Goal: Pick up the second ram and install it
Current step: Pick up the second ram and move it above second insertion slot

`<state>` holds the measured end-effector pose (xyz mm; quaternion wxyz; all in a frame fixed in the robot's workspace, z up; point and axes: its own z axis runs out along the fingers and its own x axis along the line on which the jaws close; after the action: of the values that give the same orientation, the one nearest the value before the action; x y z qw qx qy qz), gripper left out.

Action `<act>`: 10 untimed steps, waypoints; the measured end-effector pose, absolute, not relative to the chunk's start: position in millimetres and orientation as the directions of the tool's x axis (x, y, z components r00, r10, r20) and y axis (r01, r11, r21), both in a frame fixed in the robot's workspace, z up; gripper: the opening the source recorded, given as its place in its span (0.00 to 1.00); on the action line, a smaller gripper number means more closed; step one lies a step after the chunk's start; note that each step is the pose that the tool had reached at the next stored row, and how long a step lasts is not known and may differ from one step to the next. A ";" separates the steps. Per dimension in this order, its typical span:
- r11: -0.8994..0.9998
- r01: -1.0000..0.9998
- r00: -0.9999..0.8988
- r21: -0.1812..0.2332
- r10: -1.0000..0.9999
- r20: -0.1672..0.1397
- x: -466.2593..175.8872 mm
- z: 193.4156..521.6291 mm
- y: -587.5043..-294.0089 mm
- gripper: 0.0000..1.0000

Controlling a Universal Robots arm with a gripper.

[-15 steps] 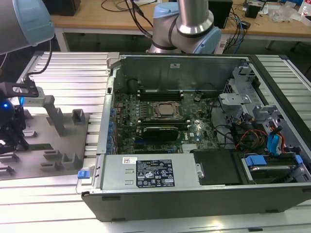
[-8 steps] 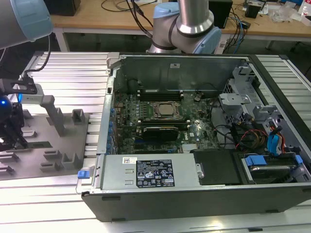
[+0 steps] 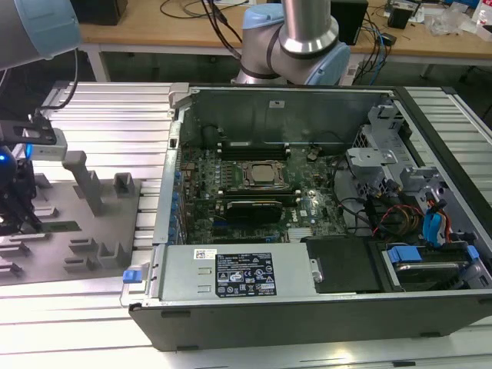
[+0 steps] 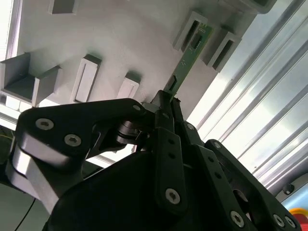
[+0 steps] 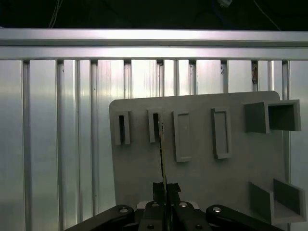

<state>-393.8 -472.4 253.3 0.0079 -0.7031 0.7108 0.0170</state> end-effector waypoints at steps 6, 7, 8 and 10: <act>0.011 -1.000 -0.011 0.013 -0.999 -0.040 -393.7 260.2 -472.4 0.14; 0.010 -1.000 -0.011 0.013 -0.999 -0.044 -393.8 261.7 -472.4 0.14; 0.010 -1.000 -0.011 0.013 -0.999 -0.046 -393.8 263.3 -472.4 0.14; 0.010 -1.000 -0.011 0.013 -0.999 -0.050 -393.8 271.6 -472.4 0.14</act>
<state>-393.8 -472.4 271.6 0.0130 -0.7031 0.7107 0.0221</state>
